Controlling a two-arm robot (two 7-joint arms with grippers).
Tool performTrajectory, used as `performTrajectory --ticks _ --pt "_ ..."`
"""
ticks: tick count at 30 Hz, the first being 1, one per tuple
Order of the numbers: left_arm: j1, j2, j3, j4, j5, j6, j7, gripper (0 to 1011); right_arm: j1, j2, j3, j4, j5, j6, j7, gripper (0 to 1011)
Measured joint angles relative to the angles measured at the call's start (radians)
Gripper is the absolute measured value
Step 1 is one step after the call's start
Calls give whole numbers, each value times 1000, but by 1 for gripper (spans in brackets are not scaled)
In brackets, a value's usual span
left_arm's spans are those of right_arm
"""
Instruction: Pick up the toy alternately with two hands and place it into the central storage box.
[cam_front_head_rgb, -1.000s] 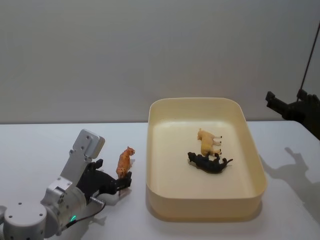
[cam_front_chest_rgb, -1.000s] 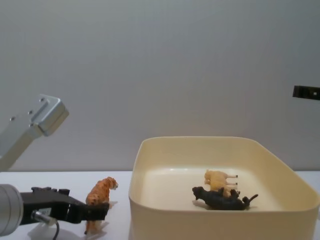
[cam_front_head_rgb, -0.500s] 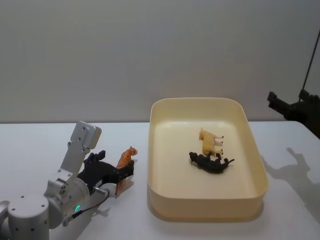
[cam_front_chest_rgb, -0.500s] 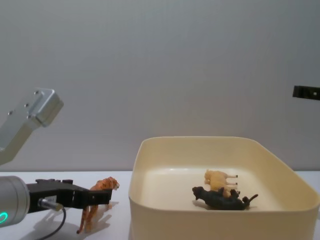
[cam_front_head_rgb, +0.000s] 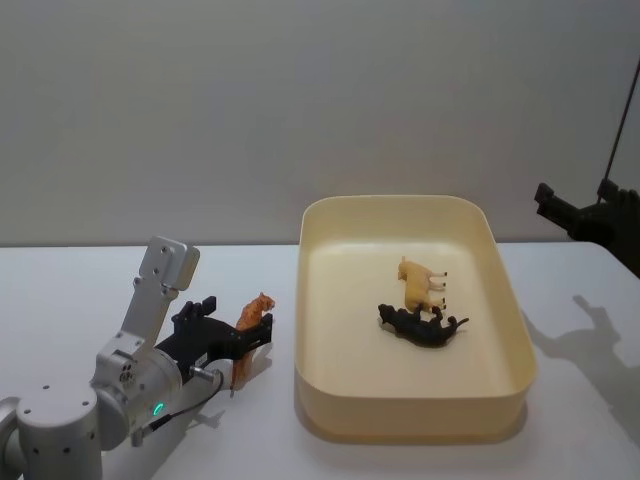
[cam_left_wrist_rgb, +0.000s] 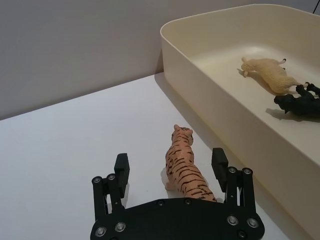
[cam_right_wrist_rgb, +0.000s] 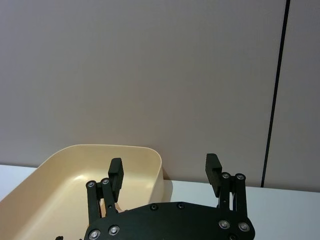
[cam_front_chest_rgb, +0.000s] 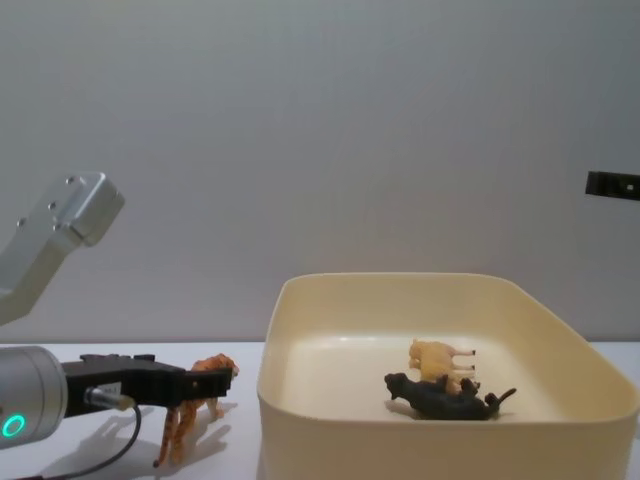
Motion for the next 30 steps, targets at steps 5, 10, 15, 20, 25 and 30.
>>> performTrajectory --ticks 5,10,15,20,25,30 --pt "-3 -2 -1 6 -5 -2 -4 1001 0 0 0 0 0 0 0 1001" --pt "-5 -4 -1 9 -9 -3 -7 1001 0 0 0 0 0 0 0 1001" --pt "-6 -4 -2 10 -10 -3 -9 1001 0 0 0 0 0 0 0 1001" --pt "-6 -3 -3 8 -8 11 -11 1001 0 0 0 0 0 0 0 1001" --pt "-5 0 -4 2 -4 31 -13 1001 0 0 0 0 0 0 0 1001" --pt "-4 3 -5 -2 1 51 -18 1001 0 0 0 0 0 0 0 1001"
